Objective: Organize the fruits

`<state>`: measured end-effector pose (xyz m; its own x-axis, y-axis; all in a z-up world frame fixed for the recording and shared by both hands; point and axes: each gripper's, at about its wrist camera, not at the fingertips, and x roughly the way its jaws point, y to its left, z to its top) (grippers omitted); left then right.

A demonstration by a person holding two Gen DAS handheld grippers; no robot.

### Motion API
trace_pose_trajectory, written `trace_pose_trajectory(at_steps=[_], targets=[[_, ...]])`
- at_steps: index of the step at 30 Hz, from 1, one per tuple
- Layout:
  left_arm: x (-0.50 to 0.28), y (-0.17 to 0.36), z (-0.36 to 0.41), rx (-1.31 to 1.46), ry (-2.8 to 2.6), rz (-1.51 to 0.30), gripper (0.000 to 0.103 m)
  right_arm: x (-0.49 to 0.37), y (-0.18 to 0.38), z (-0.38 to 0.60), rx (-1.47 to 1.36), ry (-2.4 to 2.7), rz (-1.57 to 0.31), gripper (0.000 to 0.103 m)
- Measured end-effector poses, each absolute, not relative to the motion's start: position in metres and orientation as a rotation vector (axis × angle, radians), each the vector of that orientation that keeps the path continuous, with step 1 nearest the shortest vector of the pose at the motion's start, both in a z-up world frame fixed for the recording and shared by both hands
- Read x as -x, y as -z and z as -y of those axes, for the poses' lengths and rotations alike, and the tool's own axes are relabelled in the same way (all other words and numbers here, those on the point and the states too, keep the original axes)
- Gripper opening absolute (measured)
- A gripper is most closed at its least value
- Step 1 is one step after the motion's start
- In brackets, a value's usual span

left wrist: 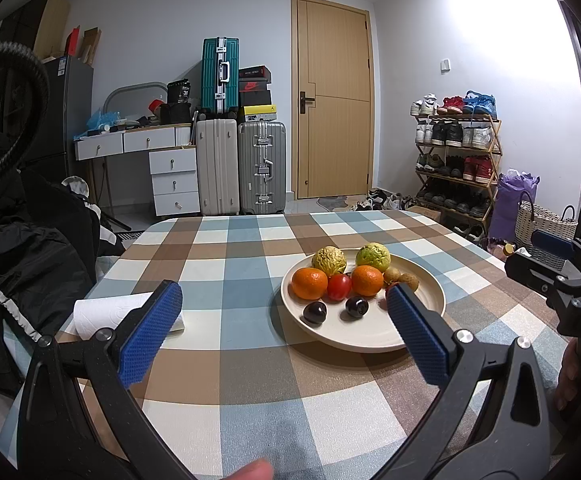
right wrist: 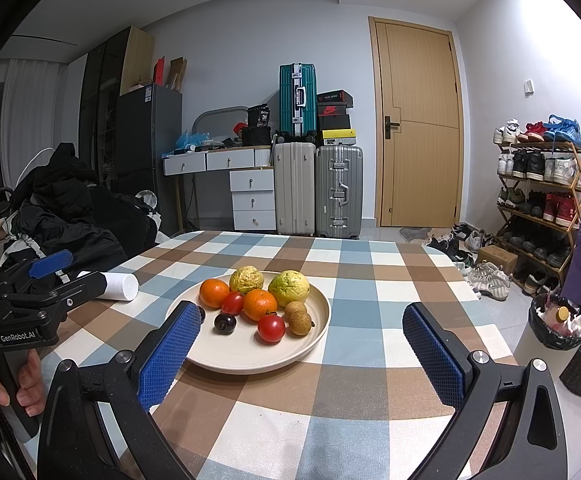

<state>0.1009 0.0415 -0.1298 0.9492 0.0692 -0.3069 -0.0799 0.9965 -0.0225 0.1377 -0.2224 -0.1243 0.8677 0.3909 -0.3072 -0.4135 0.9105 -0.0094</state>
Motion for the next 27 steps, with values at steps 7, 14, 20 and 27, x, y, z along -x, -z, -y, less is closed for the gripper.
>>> trace_pose_trajectory(at_steps=[7, 14, 20, 27], targets=[[-0.1007, 0.1298, -0.0412, 0.034, -0.076, -0.311, 0.103, -0.138, 0.1245, 0.222, 0.075, -0.421, -0.305, 0.103], [-0.1006, 0.1299, -0.0416, 0.035, -0.076, -0.31, 0.103, -0.1377, 0.1244, 0.2223, 0.075, -0.421, -0.305, 0.103], [-0.099, 0.1286, -0.0416, 0.034, -0.076, -0.311, 0.103, -0.1375, 0.1243, 0.2227, 0.076, -0.421, -0.305, 0.103], [-0.0996, 0.1291, -0.0414, 0.034, -0.076, -0.311, 0.103, -0.1377, 0.1245, 0.2224, 0.076, -0.421, -0.305, 0.103]])
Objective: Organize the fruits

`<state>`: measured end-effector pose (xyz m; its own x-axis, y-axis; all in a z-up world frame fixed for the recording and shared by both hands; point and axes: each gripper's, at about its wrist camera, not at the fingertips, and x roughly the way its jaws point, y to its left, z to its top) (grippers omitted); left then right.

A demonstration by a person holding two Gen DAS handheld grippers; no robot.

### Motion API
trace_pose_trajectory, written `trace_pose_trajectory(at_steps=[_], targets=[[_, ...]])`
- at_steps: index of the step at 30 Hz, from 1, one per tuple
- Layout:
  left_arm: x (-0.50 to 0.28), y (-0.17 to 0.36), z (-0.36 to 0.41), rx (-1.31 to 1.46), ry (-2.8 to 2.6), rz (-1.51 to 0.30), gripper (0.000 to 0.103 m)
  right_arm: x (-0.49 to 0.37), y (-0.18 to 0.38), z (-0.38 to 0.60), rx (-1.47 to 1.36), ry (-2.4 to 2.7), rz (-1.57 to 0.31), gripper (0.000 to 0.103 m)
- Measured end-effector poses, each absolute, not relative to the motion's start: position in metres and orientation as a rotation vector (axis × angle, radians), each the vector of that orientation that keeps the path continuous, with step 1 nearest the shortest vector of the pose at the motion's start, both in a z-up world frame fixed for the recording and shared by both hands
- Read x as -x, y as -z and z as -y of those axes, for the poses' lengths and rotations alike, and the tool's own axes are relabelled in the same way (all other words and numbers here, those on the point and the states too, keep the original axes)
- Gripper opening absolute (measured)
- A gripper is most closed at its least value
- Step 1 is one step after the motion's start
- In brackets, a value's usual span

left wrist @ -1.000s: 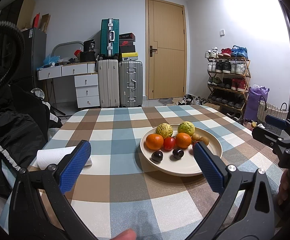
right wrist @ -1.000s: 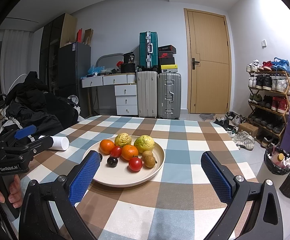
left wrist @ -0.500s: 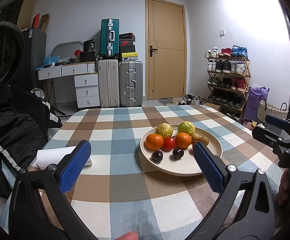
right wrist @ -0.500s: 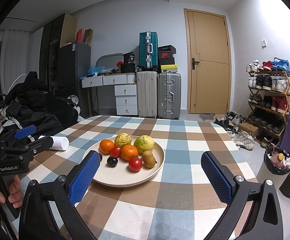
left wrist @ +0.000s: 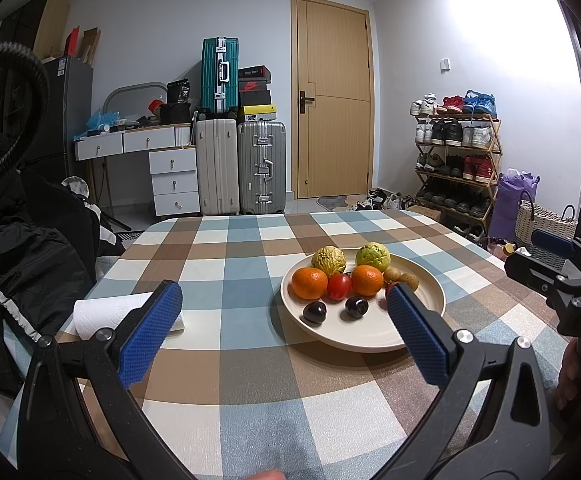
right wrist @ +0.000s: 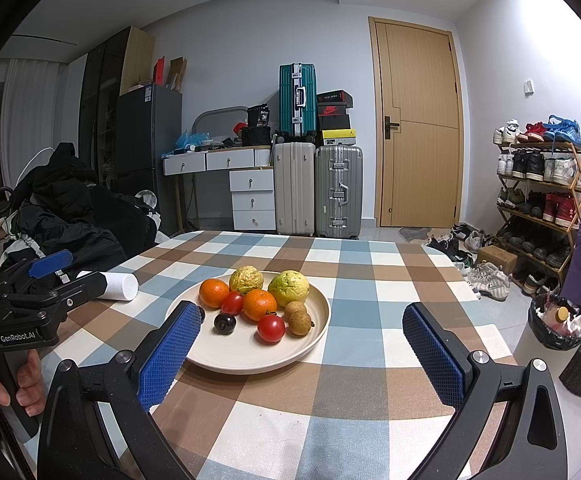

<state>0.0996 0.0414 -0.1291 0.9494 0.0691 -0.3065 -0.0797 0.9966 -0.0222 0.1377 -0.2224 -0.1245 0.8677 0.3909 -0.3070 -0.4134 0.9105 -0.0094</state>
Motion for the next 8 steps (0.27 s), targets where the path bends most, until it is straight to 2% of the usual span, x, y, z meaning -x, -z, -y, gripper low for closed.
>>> trace_pose_trajectory(at_steps=[8], targets=[[-0.0986, 0.1284, -0.0415, 0.036, -0.076, -0.31, 0.103, -0.1376, 0.1245, 0.2226, 0.076, -0.421, -0.305, 0.103]])
